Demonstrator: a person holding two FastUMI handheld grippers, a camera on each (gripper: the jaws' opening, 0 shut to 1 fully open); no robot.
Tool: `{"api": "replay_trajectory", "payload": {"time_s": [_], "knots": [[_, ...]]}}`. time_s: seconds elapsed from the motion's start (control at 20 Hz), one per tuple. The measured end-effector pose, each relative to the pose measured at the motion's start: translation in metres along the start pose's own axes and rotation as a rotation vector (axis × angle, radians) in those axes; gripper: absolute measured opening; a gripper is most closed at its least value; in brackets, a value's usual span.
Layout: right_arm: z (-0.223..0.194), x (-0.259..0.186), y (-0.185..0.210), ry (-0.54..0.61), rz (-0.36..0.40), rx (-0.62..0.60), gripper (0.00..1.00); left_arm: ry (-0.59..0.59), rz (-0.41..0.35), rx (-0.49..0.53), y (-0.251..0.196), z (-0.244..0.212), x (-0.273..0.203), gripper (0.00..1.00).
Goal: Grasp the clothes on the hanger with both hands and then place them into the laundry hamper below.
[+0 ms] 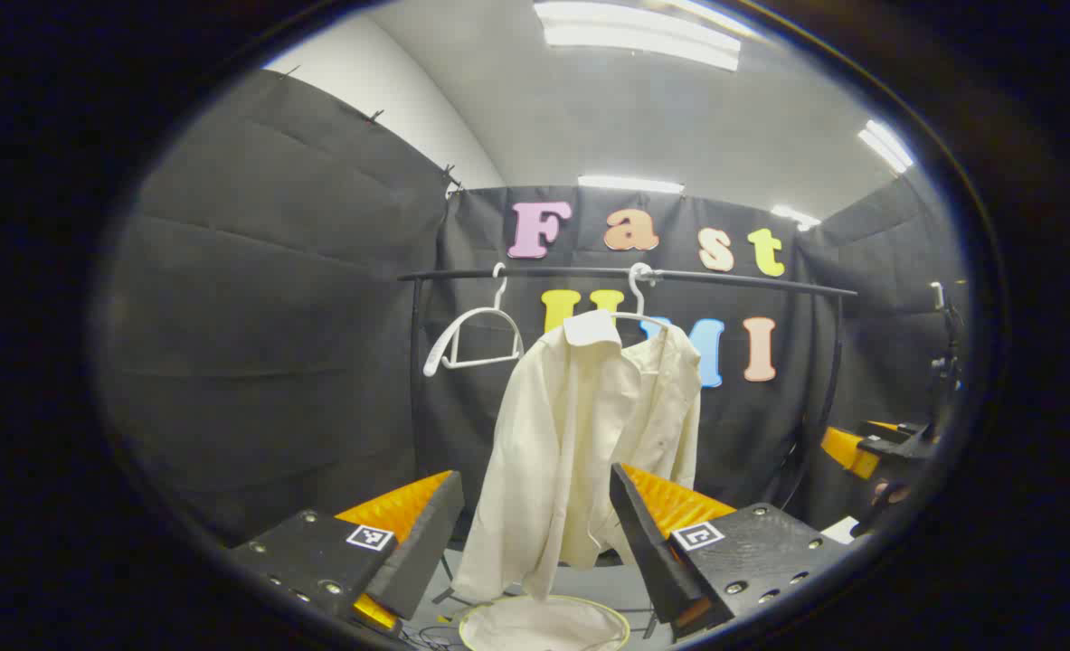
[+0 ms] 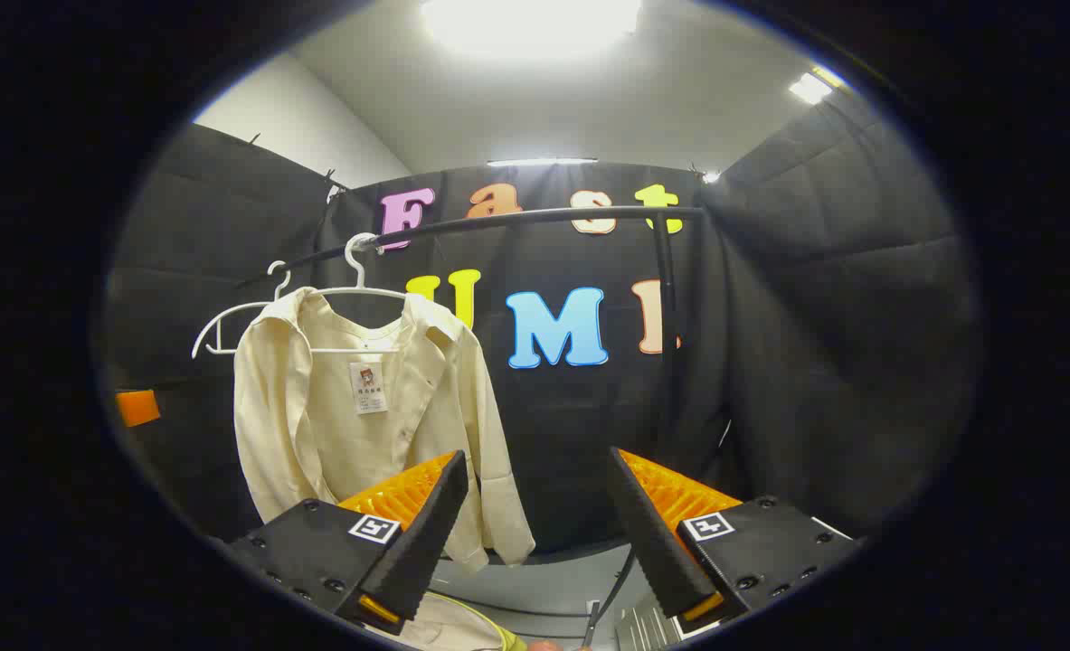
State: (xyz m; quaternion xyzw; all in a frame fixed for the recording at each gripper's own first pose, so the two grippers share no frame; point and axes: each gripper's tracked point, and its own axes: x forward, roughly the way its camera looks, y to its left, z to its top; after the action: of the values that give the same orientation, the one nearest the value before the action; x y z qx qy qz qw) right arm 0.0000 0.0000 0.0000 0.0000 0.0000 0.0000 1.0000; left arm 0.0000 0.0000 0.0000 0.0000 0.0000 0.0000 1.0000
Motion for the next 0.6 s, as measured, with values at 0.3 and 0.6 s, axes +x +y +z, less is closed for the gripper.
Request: {"api": "replay_trajectory", "payload": {"time_s": [0.3,0.6], "knots": [[0.0,-0.006,-0.003,-0.003,-0.014,-0.008,0.98,-0.006,-0.055,0.03,-0.021,-0.002,0.008,0.94],[-0.004,-0.006,-0.005,0.015,-0.021,-0.011,0.98,0.013,-0.08,0.033,-0.035,-0.008,0.018,0.94]]}}
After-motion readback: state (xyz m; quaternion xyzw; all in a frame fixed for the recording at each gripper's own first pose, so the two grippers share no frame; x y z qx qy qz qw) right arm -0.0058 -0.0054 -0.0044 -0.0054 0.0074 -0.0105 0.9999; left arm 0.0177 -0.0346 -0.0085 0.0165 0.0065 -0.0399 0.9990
